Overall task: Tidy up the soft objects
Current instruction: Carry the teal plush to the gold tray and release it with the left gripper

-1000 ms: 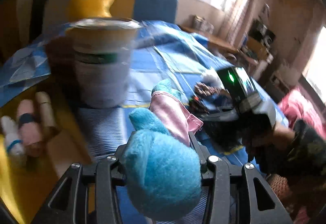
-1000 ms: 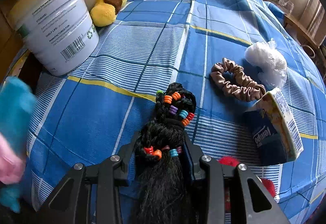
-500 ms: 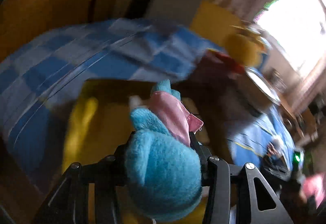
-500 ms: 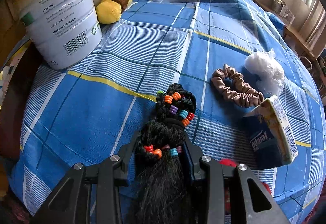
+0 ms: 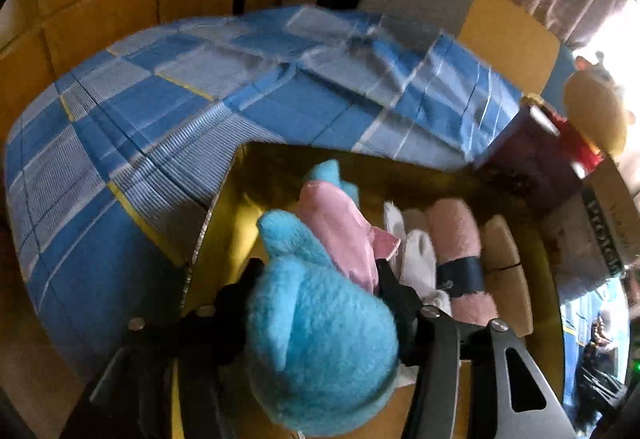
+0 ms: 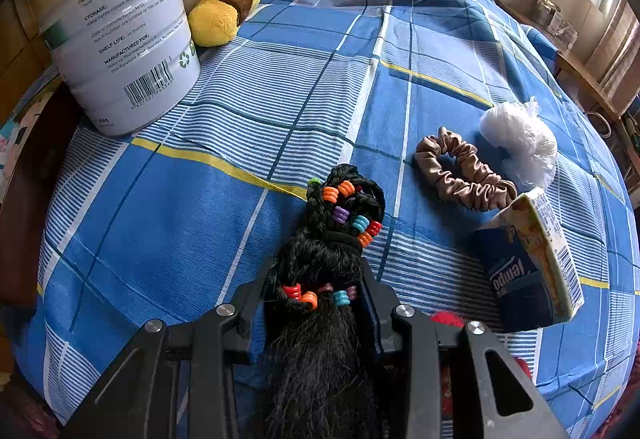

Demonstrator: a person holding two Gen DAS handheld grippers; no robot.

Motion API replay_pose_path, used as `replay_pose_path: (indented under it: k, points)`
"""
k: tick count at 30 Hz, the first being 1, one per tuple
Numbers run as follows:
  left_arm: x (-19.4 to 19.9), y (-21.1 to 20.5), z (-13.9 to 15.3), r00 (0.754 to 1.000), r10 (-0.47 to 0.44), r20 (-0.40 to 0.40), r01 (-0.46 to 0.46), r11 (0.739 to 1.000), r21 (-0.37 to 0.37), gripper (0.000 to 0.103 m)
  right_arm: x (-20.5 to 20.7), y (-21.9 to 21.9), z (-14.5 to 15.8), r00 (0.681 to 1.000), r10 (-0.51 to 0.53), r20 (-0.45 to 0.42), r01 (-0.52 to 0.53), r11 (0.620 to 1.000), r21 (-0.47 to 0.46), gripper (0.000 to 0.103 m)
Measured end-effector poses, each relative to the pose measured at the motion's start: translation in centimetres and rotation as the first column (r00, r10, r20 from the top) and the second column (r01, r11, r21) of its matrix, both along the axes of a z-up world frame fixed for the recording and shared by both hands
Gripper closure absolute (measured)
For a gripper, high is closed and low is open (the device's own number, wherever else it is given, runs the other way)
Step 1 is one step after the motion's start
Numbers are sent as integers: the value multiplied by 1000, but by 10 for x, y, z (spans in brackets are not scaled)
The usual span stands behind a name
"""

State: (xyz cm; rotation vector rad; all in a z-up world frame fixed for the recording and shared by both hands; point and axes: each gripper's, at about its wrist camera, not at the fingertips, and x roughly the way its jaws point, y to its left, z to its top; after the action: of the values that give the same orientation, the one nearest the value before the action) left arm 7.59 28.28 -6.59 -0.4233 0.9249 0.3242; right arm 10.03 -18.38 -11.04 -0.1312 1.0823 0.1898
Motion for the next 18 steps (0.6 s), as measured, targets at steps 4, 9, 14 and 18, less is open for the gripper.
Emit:
replay_pose_path:
  k: [4,9,14,18]
  points:
    - [6,-4,-2,999,-22,-23,23,1000,4,43,1,0,0,1000,0,0,0,1000,-1,66]
    - [-3,-11,13,1000,-21,10,20,996,92,21,1,0,0,1000,-1,-1,1,1000,0,66]
    - [-18,-20,27,998,-52,25,47,986,157,21,1,0,0,1000,-4,-1,4,1000,1,66]
    - [-35,-31,37,995,-78,55,68,984,166,21,1,-1,0,1000,-6,0,6,1000,5,66]
